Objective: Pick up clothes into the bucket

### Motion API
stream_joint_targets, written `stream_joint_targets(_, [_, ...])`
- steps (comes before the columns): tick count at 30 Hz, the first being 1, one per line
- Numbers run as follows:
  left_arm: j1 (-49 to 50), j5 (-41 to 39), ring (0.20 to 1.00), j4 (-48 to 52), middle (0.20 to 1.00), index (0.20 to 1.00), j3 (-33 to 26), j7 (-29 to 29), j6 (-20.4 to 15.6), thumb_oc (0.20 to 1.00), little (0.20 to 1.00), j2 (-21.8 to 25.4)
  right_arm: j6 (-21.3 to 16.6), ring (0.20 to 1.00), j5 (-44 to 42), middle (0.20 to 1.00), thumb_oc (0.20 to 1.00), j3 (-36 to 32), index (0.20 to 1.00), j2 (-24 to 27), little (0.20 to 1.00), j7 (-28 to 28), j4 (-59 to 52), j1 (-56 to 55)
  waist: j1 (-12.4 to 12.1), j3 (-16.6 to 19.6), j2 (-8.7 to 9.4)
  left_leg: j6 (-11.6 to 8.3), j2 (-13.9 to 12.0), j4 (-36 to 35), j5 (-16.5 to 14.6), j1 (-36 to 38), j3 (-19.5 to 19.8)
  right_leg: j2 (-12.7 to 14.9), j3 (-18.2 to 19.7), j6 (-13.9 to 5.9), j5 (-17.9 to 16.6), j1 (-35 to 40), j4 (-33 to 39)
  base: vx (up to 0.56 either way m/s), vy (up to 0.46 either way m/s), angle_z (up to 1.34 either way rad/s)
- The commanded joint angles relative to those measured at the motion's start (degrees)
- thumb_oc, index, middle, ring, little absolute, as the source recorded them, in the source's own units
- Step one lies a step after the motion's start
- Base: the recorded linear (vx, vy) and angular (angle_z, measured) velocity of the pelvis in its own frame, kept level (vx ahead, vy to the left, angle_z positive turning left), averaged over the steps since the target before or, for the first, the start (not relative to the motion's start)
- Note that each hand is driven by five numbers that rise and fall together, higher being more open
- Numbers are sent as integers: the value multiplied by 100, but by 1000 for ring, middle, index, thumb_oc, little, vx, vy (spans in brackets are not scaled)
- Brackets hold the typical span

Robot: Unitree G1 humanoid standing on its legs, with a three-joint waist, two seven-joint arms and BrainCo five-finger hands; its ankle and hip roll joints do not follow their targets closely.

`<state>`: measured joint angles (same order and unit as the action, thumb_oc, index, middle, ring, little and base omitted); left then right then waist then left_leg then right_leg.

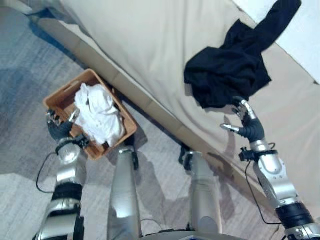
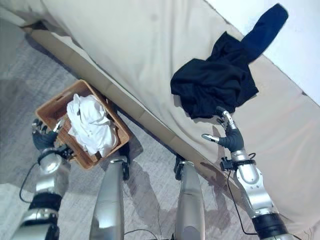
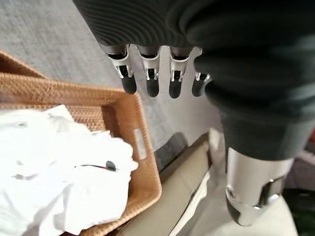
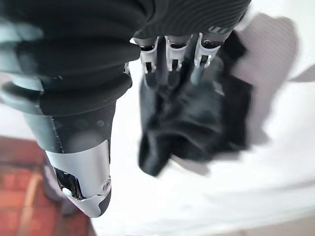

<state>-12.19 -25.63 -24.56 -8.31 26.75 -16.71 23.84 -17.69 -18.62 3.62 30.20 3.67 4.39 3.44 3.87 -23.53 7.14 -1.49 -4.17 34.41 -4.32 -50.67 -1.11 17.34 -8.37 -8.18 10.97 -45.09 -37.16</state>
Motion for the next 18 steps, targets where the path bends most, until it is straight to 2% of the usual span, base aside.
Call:
stream_joint_targets(1, [199, 668, 1000, 238, 1000, 1000, 179, -148, -657, 1000, 1000, 199, -394, 1000, 17, 1000, 1000, -163, 1000, 6, 1000, 175, 91, -89, 39, 353, -41, 129, 16, -314, -112, 260, 184, 9, -551, -79, -1124, 62, 692, 23, -65, -14])
stream_joint_targets(2, [207, 670, 1000, 245, 1000, 1000, 180, -148, -655, 1000, 1000, 198, -396, 1000, 16, 1000, 1000, -163, 1000, 4, 1000, 174, 92, -93, 36, 336, -42, 128, 14, -320, -111, 286, 187, 5, -557, -78, -1125, 92, 703, 66, -58, -8])
stream_joint_targets(3, [323, 663, 1000, 469, 1000, 1000, 371, -499, -796, 1000, 1000, 173, -423, 1000, -33, 1000, 1000, -229, 1000, -70, 1000, 156, 153, -118, 10, 359, -49, 106, 5, -500, -65, 627, 156, -1, -659, -22, -1060, 386, 840, 61, -54, -6])
stream_joint_targets(7, [482, 729, 1000, 892, 1000, 1000, 707, -969, -941, 1000, 1000, 153, -475, 1000, -5, 1000, 1000, -262, 1000, -194, 1000, 125, 229, -153, 28, 394, -114, 16, -86, -1035, 106, 1407, 110, -71, -679, 24, -1016, 1115, 1271, 72, -64, -4])
stream_joint_targets(11, [478, 645, 1000, 848, 1000, 1000, 983, -1244, -886, 1000, 1000, 42, -421, 1000, 38, 1000, 1000, -56, 1000, -281, 1000, 68, 435, -43, 70, 522, -139, -37, -169, -1408, 216, 2017, 91, -169, -678, 51, -1033, 1723, 1656, 61, -50, -16])
stream_joint_targets(12, [425, 656, 1000, 812, 1000, 1000, 1191, -1319, -812, 1000, 1000, -64, -353, 1000, 183, 1000, 1000, 104, 1000, -335, 1000, 102, 589, 89, 133, 644, -150, -33, -227, -1624, 433, 2307, 25, -197, -736, 117, -1192, 2015, 1918, 37, -59, -13])
stream_joint_targets(17, [414, 885, 1000, 784, 1000, 1000, 1530, -1537, -716, 1000, 1000, -85, -201, 1000, 794, 1000, 1000, 273, 1000, -303, 1000, 200, 604, 171, 219, 864, -175, -115, -359, -1738, 378, 2917, 14, -416, -630, 143, -1139, 2638, 2224, 113, -92, -11])
stream_joint_targets(18, [527, 848, 1000, 826, 1000, 1000, 1563, -1660, -679, 1000, 1000, -119, -107, 1000, 1231, 1000, 1000, 288, 1000, -233, 1000, 298, 529, 158, 249, 972, -186, -131, -457, -1675, 288, 3188, -3, -531, -539, 190, -1061, 2918, 2287, 166, -111, -18])
